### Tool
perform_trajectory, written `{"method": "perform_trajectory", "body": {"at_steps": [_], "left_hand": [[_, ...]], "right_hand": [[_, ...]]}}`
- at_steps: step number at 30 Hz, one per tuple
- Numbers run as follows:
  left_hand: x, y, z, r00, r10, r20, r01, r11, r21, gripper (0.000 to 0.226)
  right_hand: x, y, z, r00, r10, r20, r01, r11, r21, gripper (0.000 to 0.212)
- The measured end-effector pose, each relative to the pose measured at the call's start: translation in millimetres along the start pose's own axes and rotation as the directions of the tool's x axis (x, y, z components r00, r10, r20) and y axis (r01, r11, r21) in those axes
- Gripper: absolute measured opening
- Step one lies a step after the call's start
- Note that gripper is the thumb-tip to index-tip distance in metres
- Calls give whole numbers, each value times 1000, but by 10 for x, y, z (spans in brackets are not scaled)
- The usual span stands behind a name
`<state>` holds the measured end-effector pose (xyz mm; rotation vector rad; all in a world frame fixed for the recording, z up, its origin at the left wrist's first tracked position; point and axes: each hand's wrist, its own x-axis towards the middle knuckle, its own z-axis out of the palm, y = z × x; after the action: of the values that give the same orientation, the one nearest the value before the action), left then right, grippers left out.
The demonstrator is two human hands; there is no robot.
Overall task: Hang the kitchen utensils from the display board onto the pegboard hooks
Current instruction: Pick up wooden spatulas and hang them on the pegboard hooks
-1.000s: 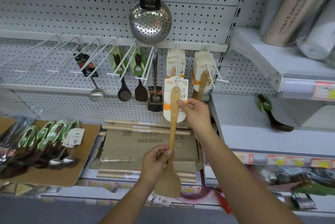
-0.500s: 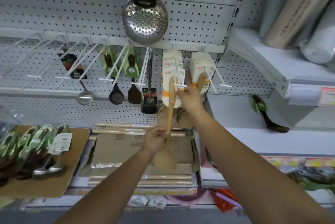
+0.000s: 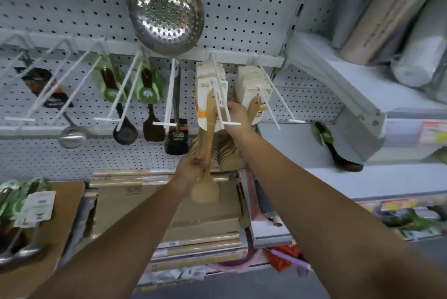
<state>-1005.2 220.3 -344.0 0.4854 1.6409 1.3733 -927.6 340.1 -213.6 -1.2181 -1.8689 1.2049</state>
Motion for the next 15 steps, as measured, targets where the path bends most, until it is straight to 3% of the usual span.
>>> {"method": "perform_trajectory", "body": {"at_steps": [3,6,11,15], "left_hand": [[117,39,-35,1000,23,2,-23,997,79,25],[227,5,-53,998,26,65,-32,994,102,15],[230,50,-160,982,154,109,-188,864,467,27],[41,86,-332,981,179,77,-193,843,501,18]], "right_hand": [[80,88,35,1000,-3,8,3,999,-50,48],[-19,45,-27,1000,-19,8,20,990,-142,32],[-105,66,-34,996,0,85,27,948,-316,36],[-313,242,-15,964,120,238,11,875,-485,31]]}}
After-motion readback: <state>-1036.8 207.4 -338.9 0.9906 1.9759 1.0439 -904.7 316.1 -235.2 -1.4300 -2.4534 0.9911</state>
